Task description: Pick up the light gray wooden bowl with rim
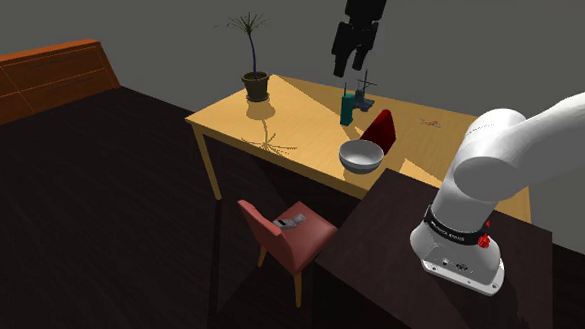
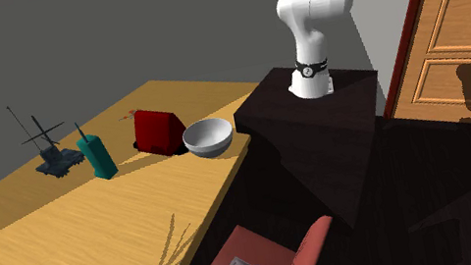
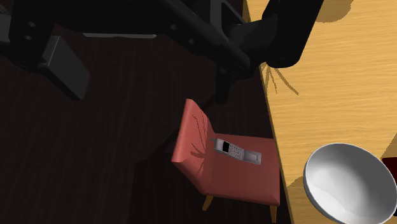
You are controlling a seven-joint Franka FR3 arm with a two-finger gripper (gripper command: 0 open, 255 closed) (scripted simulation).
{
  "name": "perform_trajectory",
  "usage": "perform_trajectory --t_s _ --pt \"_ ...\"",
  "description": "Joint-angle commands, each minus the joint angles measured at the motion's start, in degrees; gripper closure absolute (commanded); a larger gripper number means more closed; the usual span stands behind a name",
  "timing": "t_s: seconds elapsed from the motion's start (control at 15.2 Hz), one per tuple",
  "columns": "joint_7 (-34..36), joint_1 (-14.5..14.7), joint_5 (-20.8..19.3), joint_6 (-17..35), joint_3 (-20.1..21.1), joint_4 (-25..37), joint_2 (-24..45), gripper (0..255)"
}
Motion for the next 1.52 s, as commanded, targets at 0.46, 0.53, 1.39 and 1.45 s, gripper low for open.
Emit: perform_trajectory --t_s 0.46,0.53,1.39,1.45 --pt "-3.5 -2.0 -3.7 11.9 -1.5 -10.8 2.0 0" --pt "-4.0 -2.3 -4.2 13.8 -1.8 -12.2 2.6 0" --pt "-9.1 -8.0 -12.4 41.8 -6.0 -23.0 20.6 0" --pt "-9.3 -8.5 -13.1 44.2 -6.3 -23.2 22.7 0"
